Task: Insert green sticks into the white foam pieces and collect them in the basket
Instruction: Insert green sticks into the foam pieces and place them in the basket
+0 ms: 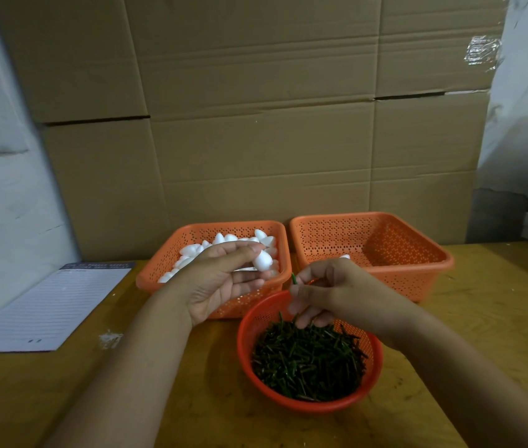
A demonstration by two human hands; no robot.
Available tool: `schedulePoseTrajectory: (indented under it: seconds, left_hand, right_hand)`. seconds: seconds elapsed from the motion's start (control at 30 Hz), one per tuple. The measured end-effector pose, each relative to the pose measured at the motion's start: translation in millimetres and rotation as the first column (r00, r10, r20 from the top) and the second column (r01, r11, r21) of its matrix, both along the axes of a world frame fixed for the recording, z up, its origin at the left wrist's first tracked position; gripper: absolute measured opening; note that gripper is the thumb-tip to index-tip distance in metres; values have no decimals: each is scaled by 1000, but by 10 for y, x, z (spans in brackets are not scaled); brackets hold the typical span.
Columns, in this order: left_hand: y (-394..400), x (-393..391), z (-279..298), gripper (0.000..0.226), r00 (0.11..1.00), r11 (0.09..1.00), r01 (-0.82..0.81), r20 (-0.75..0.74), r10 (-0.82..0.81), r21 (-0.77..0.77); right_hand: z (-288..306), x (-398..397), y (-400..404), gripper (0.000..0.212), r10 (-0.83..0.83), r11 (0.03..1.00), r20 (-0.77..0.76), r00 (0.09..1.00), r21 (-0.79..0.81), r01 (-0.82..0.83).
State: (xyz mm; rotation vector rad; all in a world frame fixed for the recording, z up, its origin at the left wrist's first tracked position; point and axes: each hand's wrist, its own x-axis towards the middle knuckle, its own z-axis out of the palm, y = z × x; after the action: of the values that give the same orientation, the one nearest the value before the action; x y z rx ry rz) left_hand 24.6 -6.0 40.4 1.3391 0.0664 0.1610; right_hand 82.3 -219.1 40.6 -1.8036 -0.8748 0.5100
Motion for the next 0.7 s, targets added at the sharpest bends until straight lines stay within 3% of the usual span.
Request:
schedulePoseTrajectory:
  seconds: [0.13,0.5,0.7]
  left_hand:
    - [5,-1,-9,43,1000,1000,-11,-12,11,0]
    - [3,-5,-5,42,999,1000,-26,-21,26,8]
    - [3,-7,-8,40,999,999,-35,-37,35,2]
  right_hand:
    - [-9,12,-4,13,-45,999,54,998,-10,46]
    - [-7,-5,-2,7,-53,997,-34,998,54,55]
    - [-1,-6,-10,4,-47,999,47,998,17,47]
